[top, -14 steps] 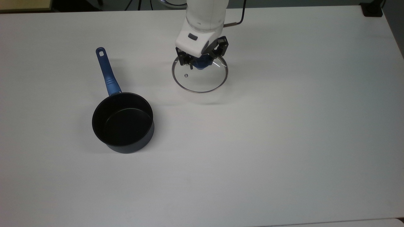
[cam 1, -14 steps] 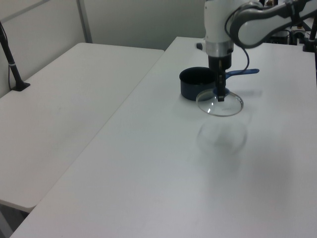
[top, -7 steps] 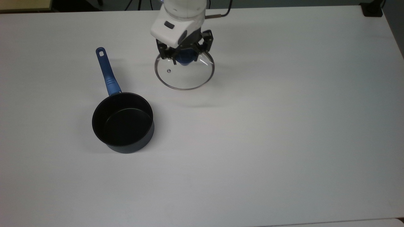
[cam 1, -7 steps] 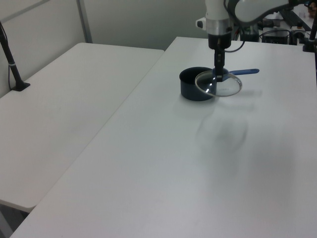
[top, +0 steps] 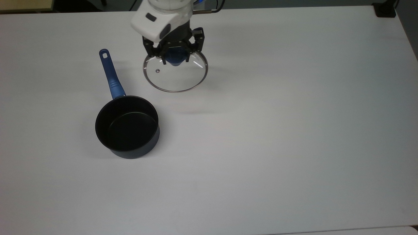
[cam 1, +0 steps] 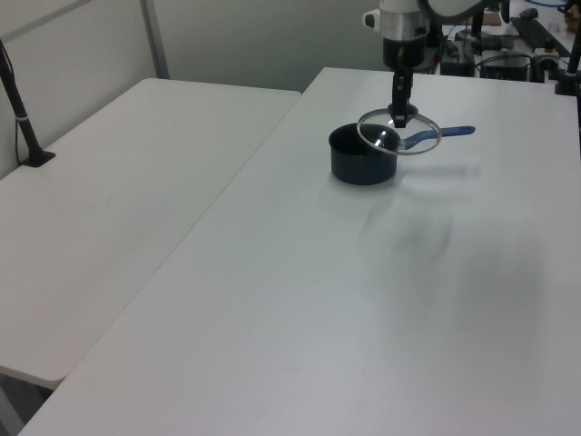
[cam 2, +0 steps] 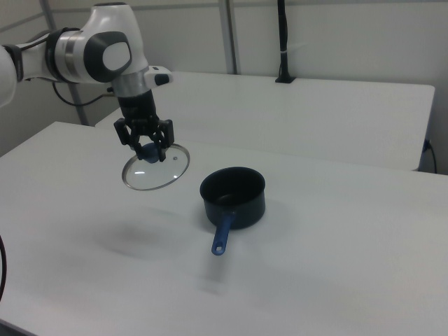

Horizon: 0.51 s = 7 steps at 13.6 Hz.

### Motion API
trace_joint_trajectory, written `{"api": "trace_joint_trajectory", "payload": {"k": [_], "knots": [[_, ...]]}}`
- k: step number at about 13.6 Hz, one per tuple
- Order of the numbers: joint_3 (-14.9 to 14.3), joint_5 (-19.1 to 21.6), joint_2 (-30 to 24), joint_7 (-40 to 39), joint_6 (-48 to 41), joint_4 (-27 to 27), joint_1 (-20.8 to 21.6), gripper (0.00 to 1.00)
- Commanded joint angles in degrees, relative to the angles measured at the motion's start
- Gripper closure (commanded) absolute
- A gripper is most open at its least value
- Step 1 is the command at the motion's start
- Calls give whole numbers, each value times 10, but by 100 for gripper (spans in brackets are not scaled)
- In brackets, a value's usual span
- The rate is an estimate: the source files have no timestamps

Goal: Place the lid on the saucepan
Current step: 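Lift the glass lid by its knob off the table, then carry the lid over the black saucepan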

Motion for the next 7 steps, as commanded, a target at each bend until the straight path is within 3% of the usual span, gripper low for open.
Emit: {"api": "trace_joint_trajectory", "payload": {"k": [1, 7], "knots": [[-3, -7, 19, -13, -9, 38, -11, 54], [-20, -6, 33, -22, -9, 56, -13, 53]]}}
